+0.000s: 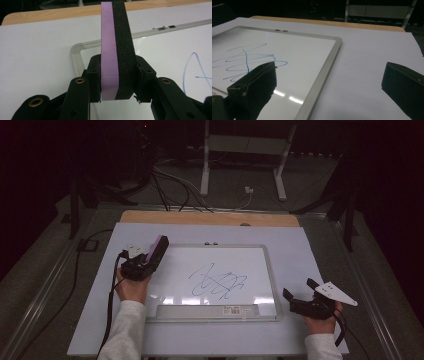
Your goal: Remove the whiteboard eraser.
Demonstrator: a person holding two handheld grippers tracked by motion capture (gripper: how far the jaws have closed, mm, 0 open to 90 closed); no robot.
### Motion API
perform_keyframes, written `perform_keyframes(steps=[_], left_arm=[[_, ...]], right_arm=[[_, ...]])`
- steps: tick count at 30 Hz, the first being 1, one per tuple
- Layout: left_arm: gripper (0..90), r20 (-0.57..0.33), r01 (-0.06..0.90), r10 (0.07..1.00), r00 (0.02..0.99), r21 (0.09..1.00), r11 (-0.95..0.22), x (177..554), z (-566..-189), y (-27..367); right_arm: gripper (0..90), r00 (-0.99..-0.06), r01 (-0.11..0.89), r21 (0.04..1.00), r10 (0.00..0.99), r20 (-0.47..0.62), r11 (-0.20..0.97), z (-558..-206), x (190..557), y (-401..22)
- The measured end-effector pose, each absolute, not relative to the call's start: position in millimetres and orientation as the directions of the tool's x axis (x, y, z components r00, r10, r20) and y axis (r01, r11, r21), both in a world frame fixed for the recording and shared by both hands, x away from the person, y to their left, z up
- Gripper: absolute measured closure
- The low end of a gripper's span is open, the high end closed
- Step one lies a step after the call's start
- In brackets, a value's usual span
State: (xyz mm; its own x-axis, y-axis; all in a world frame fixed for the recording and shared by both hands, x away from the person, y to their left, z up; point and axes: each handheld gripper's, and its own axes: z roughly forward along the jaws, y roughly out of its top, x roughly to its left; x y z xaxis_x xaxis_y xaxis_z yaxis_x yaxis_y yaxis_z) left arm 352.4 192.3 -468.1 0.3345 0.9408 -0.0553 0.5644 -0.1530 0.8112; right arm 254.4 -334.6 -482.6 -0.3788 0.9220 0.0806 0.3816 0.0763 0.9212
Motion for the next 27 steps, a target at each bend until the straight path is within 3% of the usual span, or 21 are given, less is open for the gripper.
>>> perform_keyframes(steps=[27], left_arm=[[64.5,0.039,0.496,0.887,0.46,0.817,-0.293,343,-452,154]], right_arm=[[0.3,-0.383,0.381,0.921,0.921,0.077,0.081,-483,255,-334]])
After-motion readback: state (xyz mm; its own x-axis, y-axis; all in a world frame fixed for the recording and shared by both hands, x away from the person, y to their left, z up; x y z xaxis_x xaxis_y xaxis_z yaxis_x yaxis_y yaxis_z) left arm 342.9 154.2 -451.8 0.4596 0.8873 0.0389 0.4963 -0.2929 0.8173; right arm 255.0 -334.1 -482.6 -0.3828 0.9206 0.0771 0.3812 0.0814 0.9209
